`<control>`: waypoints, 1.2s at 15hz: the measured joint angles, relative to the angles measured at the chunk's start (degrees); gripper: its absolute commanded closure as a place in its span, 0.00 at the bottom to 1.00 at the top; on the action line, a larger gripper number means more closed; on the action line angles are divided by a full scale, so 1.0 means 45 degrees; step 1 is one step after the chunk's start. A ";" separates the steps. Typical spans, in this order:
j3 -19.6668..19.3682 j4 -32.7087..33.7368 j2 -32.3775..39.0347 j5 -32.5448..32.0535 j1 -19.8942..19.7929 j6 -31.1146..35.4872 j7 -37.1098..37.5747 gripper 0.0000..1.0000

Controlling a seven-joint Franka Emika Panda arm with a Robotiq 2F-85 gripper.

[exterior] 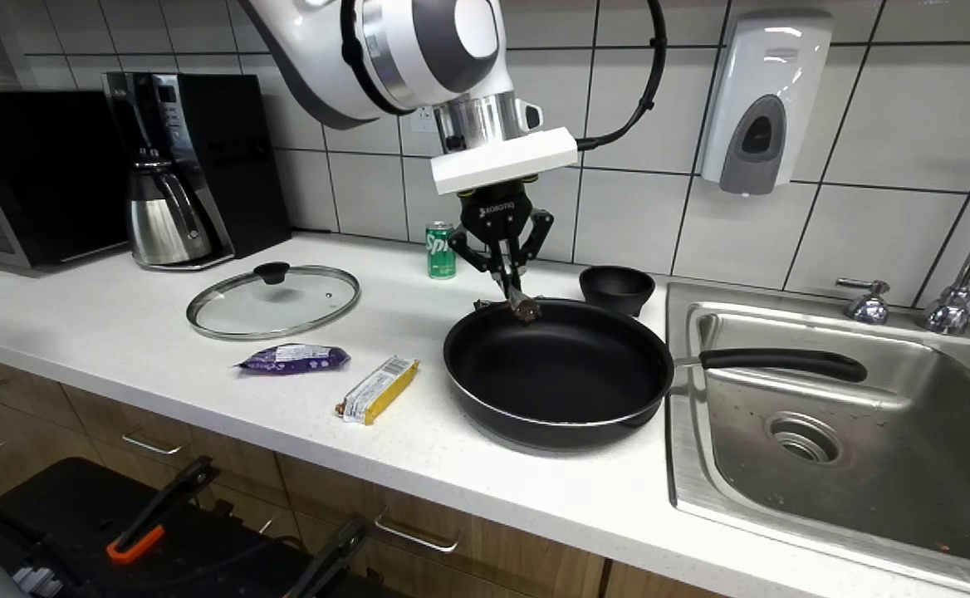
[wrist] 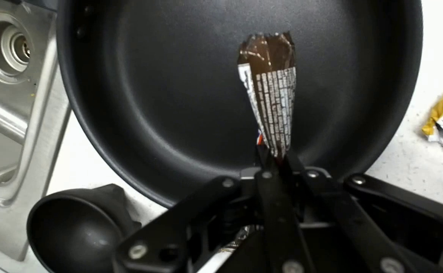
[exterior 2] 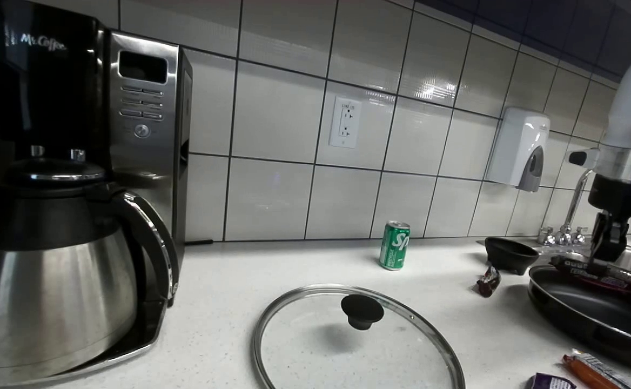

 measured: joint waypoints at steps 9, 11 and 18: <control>-0.0300 -0.0939 0.0096 -0.0209 -0.0211 0.1794 0.0547 0.98; -0.0302 -0.1173 0.0133 -0.0209 -0.0211 0.2073 0.0652 0.98; -0.0303 -0.1676 0.0308 -0.0208 -0.0212 0.2281 0.0984 0.57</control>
